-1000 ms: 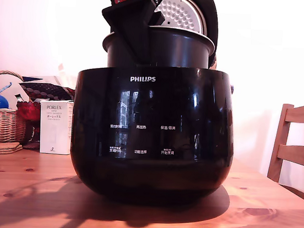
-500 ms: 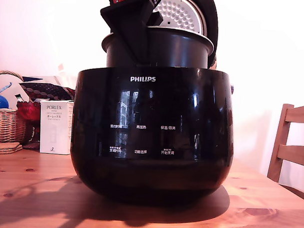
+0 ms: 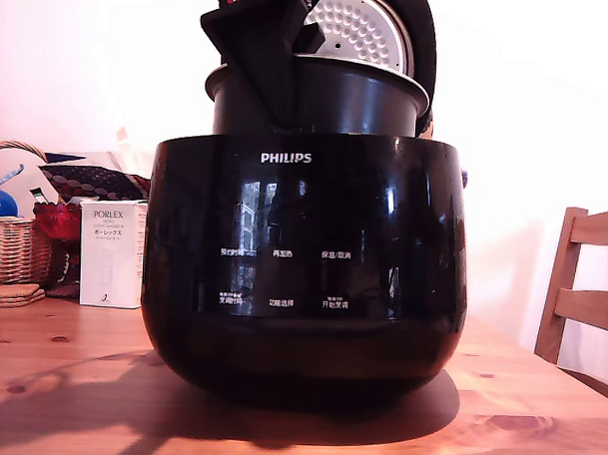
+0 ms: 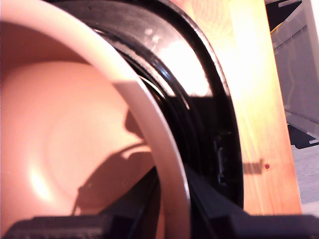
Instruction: Place the pot you are holding inside the rice cooker
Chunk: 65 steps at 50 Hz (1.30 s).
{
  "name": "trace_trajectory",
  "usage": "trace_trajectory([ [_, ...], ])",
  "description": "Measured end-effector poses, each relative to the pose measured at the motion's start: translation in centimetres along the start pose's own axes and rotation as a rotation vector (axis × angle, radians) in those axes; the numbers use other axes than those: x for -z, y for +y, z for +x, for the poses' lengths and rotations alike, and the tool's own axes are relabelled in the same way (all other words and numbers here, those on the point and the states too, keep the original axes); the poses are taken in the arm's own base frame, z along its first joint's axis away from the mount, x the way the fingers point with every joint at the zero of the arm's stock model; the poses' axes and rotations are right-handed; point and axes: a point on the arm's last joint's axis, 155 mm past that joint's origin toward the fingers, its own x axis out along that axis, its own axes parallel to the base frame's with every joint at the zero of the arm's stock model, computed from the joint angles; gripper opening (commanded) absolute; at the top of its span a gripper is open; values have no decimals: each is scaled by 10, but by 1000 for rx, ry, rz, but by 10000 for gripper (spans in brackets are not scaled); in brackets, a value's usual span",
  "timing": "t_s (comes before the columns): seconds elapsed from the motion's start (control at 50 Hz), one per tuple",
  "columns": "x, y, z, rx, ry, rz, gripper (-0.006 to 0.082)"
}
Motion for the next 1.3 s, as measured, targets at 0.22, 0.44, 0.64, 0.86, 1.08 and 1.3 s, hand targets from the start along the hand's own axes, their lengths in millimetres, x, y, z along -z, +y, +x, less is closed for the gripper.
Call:
trace_trajectory([
  [0.22,0,0,0,0,0,0,115],
  [0.44,-1,0,0,1,-4,-8,115],
  [0.64,0,0,0,0,-2,-24,115],
  [0.86,0,0,0,1,-1,-26,115],
  [1.08,1,0,0,1,-1,-27,115],
  [1.3,1,0,0,1,-1,-28,115],
])
